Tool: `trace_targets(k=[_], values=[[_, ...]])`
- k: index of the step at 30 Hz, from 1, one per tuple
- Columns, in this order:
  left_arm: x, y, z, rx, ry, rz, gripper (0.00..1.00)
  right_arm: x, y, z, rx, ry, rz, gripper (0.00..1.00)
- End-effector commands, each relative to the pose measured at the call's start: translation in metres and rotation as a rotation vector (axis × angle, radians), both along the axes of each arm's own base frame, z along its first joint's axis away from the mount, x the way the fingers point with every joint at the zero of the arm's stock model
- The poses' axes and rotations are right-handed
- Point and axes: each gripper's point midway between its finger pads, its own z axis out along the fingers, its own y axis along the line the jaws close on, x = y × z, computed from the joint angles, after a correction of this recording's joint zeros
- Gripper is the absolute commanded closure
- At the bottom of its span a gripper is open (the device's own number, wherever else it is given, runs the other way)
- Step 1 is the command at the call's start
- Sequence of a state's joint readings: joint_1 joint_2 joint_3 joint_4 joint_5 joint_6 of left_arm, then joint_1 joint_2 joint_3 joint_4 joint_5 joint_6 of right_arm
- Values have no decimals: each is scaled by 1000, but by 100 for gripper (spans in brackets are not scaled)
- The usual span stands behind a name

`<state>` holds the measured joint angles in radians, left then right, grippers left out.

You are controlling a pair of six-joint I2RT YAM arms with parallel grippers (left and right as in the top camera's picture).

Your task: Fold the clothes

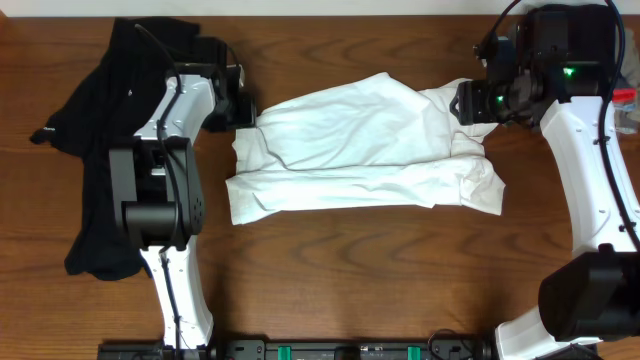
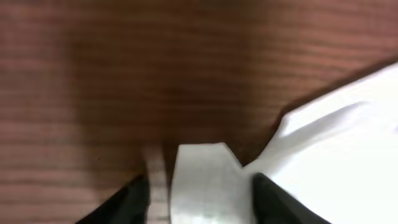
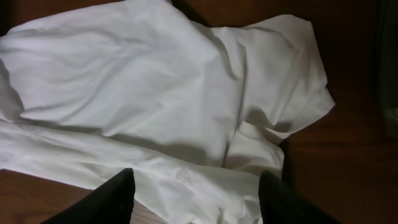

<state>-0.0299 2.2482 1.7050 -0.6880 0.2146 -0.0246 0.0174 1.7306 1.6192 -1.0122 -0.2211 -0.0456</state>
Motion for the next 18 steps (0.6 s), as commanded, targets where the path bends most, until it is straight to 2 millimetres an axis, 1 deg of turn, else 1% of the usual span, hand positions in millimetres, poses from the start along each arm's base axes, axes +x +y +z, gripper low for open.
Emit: trace_targets(k=[1, 4, 6, 8, 11, 14, 18], values=[[8, -3, -2, -9, -20, -13, 56, 3, 3, 9, 1, -31, 22, 39], [16, -3, 0, -10, -57, -10, 67, 3, 3, 10, 1, -33, 22, 38], [25, -4, 5, -11, -91, -9, 80, 4, 3, 10, 1, -35, 22, 38], [31, -4, 12, -15, -111, 1, 89, 4, 3, 10, 1, -39, 22, 38], [42, -4, 29, -25, -146, 23, 93, 6, 3, 11, 1, -48, 21, 38], [50, -5, 50, -27, -169, 25, 94, 7, 3, 12, 1, -53, 21, 38], [49, -5, 83, -26, -160, 25, 94, 8, 3, 12, 1, -54, 21, 38]])
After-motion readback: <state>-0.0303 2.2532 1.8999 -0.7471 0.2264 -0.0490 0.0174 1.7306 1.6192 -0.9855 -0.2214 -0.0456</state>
